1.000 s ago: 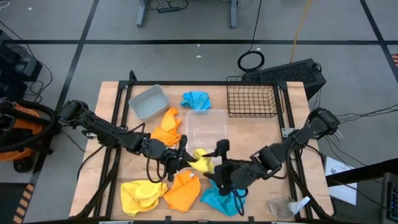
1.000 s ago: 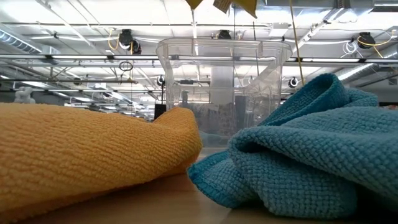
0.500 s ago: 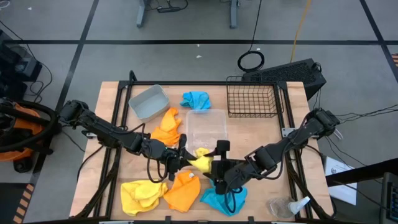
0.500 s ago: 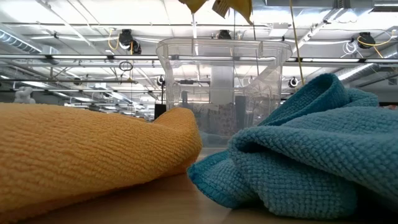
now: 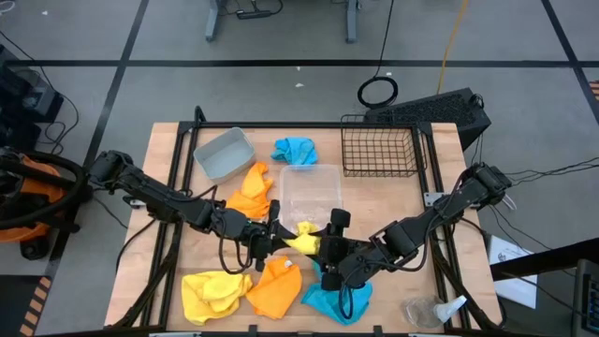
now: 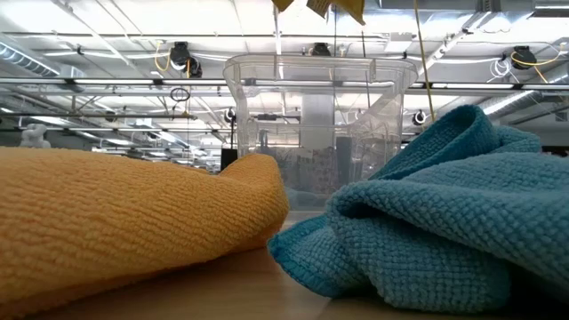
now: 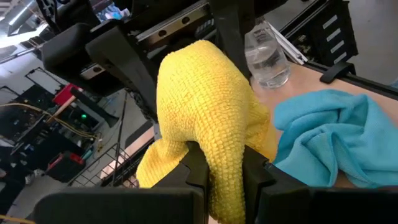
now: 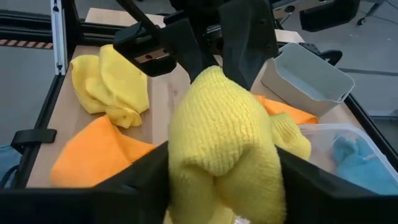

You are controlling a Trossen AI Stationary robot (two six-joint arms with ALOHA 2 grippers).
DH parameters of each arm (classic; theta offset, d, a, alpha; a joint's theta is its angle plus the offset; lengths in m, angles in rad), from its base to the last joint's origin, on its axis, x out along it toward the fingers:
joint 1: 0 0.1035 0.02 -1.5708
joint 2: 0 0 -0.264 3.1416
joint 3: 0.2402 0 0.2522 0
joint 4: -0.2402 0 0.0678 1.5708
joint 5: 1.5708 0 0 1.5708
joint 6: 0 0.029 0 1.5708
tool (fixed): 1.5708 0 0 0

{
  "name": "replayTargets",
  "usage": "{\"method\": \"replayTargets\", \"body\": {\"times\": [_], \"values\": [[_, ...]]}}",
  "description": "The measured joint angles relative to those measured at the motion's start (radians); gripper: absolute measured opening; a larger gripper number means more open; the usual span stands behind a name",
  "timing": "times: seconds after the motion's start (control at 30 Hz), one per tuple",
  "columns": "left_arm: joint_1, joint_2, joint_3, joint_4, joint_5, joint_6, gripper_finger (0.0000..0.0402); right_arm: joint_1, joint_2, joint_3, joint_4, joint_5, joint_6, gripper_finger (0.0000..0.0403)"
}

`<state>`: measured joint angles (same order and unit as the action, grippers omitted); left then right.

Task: Sort microfiber towel by color & place in baskets
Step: Put the right yellow towel into the gray bin

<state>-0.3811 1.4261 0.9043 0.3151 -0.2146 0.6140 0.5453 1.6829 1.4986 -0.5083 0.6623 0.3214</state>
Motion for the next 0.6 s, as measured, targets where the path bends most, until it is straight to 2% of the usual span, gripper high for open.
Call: {"method": "replayTargets", "body": {"times": [0.17,0.33,0.43,0.6], "values": [[-0.008,0.000,0.000,0.009,-0.027,-0.004,0.0040,0.000,0.000,0.000,-0.009,-0.002,0.000,0.0134],[-0.008,0.001,0.000,0.010,-0.047,-0.114,0.0056,0.000,0.000,0.000,-0.025,0.002,-0.006,0.0061],[-0.014,-0.002,0.000,0.008,-0.086,-0.141,0.0092,0.000,0.000,0.000,-0.036,0.006,-0.016,0.0037],[-0.040,-0.004,0.001,0.009,-0.118,-0.165,0.0185,0.000,0.000,-0.001,-0.109,0.038,-0.012,0.0040]]}}
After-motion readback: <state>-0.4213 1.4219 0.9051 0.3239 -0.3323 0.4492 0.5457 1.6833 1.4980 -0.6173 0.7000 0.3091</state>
